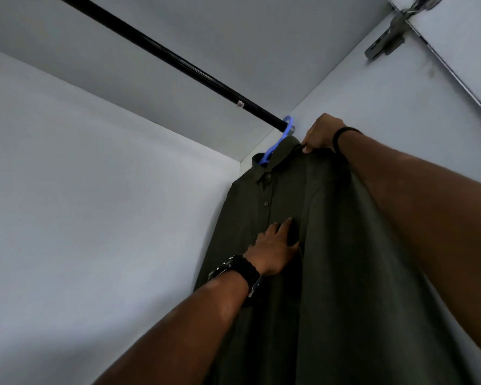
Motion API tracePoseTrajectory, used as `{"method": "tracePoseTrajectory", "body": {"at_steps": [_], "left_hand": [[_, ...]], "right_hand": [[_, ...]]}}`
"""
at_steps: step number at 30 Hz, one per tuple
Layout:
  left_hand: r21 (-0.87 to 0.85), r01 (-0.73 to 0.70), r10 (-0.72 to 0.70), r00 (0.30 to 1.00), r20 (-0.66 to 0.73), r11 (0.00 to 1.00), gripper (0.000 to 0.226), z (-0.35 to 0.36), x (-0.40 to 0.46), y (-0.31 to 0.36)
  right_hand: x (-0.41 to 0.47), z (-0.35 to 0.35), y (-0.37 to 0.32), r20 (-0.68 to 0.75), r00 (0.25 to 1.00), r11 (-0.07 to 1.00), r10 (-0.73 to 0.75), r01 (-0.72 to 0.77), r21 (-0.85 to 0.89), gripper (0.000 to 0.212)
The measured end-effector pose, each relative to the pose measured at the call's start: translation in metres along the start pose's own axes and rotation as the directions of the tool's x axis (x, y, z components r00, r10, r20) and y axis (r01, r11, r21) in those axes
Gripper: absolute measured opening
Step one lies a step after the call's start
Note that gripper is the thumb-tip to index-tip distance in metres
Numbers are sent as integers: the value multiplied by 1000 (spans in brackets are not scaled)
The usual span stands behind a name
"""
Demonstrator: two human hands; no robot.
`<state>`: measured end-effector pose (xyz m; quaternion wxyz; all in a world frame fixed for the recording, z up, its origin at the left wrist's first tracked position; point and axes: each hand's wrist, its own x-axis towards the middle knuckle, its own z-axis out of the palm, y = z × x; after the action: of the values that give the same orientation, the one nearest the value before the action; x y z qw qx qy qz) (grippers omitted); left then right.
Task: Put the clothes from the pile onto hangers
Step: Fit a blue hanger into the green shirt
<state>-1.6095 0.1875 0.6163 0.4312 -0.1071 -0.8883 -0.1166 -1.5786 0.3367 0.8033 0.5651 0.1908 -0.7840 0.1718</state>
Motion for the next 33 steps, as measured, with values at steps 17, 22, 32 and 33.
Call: {"method": "tracePoseTrajectory", "body": {"at_steps": [17,22,32,33], "left_hand": [[-326,-8,46,993,111,945,77,6,-23,24],[-410,-48,95,991,96,911,85,8,-24,47],[-438,-36,53,998,27,898,64,5,-58,54],[-467,-32,43,999,14,884,62,3,-63,57]], "right_hand": [[-61,-39,42,-97,995,980,-13,32,196,34],[-51,-54,41,-245,958,949,147,-66,309,30],[-121,-50,43,-123,972,867,199,-116,485,68],[-134,-49,43,-104,971,844,217,-133,519,71]]}}
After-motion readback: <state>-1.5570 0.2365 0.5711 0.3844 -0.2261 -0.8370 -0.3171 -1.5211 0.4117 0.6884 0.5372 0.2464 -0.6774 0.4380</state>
